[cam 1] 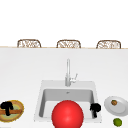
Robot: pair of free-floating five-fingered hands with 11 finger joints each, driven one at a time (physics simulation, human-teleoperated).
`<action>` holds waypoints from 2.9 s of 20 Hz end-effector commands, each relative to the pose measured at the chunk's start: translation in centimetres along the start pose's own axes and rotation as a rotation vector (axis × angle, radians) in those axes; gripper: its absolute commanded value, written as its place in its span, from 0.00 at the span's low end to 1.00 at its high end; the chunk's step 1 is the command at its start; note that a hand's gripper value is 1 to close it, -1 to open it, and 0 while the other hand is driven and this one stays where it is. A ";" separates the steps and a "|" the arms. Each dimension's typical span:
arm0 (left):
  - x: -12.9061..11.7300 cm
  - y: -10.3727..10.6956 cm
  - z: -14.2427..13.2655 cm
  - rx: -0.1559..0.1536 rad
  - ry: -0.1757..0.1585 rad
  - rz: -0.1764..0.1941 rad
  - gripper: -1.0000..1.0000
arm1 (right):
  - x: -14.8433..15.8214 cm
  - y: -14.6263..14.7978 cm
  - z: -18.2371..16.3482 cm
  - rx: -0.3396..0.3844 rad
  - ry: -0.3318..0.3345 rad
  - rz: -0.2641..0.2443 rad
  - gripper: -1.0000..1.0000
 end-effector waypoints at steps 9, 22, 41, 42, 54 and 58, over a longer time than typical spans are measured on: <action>0.8 4.9 -0.9 0.010 0.013 0.002 1.00 | 0.0 0.0 0.0 0.000 0.000 0.000 0.50; 0.1 10.3 -7.2 -0.006 0.040 0.017 1.00 | 0.0 0.0 0.0 0.000 0.000 0.000 0.50; -3.9 12.3 -18.9 -0.024 0.055 0.007 1.00 | 0.0 0.0 0.0 0.000 0.000 0.000 0.50; -4.1 12.3 -19.6 -0.027 0.057 0.007 1.00 | 0.0 0.0 0.0 0.000 0.000 0.000 0.50; -7.3 12.3 -28.4 -0.028 0.059 -0.012 1.00 | 0.0 0.0 0.0 0.000 0.000 0.000 0.50; -8.1 12.2 -31.5 -0.032 0.061 -0.013 1.00 | 0.0 0.0 0.0 0.000 0.000 0.000 0.50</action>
